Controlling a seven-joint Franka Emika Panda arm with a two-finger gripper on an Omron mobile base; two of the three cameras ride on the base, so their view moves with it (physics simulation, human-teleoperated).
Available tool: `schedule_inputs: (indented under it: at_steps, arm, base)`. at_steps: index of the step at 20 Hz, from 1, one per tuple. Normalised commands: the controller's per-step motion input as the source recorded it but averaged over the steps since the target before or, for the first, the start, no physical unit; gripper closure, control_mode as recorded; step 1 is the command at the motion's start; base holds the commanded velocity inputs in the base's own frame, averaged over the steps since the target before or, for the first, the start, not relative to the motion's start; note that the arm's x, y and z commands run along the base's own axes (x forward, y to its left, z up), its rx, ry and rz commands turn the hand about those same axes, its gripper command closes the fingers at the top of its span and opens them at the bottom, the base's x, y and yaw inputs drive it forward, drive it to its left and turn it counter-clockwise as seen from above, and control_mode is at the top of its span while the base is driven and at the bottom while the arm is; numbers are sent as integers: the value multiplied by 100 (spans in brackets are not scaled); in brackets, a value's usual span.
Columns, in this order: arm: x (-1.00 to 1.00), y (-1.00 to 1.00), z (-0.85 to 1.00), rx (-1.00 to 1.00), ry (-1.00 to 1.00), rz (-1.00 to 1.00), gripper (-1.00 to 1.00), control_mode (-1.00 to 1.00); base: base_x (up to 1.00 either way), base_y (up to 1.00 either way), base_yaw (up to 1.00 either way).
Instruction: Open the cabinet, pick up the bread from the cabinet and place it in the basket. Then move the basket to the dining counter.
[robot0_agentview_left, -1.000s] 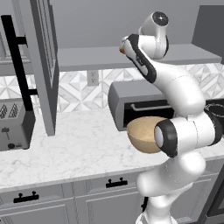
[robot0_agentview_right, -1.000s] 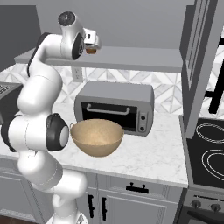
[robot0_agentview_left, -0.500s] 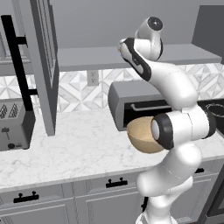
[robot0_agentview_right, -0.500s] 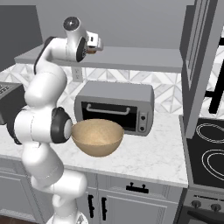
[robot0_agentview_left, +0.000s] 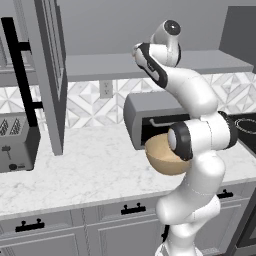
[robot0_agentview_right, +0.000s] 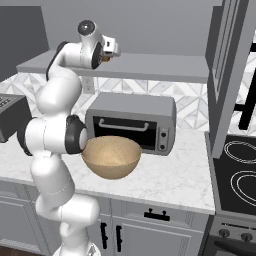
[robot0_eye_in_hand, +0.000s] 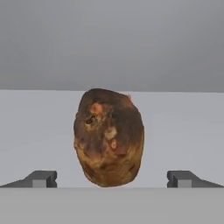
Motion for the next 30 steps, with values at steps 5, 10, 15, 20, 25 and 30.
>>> schedule_inputs:
  at_steps: [5,10,15,20,25,30]
  arm:
    - [44,0,-1,0,0,0,-100,-100]
    - [10,0,0,0,0,0,-100,-100]
    - [15,0,0,0,0,0,-100,-100]
    - [17,3,-15,0,0,0,100,-100]
    - [15,0,-1,0,0,0,100,-100]
    - [-71,-13,0,0,-4,3,100,-100]
  base:
    - [0,0,0]
    - [0,0,0]
    - [0,0,0]
    - [0,0,0]
    - [0,0,0]
    - [0,0,0]
